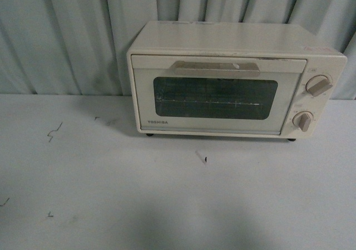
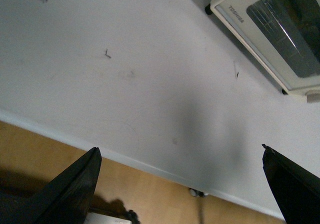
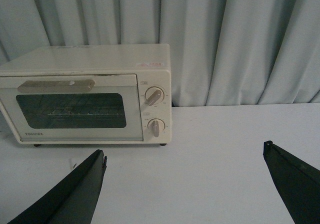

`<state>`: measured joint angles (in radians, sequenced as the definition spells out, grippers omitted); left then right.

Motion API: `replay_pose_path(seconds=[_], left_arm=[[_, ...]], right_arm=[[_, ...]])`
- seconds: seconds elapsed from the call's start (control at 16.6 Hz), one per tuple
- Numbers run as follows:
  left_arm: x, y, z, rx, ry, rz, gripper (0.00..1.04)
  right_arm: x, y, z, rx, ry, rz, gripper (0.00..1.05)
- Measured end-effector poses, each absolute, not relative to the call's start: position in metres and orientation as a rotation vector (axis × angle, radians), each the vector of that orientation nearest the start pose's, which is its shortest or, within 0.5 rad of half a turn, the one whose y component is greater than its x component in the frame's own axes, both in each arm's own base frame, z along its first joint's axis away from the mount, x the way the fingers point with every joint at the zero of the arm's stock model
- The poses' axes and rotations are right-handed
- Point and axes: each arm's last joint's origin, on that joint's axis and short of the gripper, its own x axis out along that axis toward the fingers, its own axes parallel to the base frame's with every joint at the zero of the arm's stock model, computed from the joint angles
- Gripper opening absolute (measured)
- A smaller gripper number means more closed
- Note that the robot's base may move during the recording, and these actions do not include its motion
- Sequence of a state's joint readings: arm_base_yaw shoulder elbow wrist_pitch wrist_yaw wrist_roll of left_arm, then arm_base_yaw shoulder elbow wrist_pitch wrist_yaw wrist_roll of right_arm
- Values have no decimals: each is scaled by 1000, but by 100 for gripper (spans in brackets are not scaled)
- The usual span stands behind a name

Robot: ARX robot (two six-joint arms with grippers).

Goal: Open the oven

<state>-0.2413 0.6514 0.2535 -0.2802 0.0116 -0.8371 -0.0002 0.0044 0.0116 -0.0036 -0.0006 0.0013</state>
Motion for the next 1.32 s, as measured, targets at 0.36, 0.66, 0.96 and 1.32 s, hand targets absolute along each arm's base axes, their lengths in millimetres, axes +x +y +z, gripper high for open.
replay_pose_path(seconds=[0.36,0.66,0.96,1.32], left_arm=[[155,-83,135,-953,840,57,98],[172,-141,120,-1020,895,-59,98],[195,-188,112,-1048,881,-184,98],[235,-209,98,-1035,864,-166,98]], right_arm=[[97,0,167,1,-4,0,98],[97,0,167,2,-3,0,98],[97,0,167,1,-3,0,98],[97,0,167,1,-3,0,98]])
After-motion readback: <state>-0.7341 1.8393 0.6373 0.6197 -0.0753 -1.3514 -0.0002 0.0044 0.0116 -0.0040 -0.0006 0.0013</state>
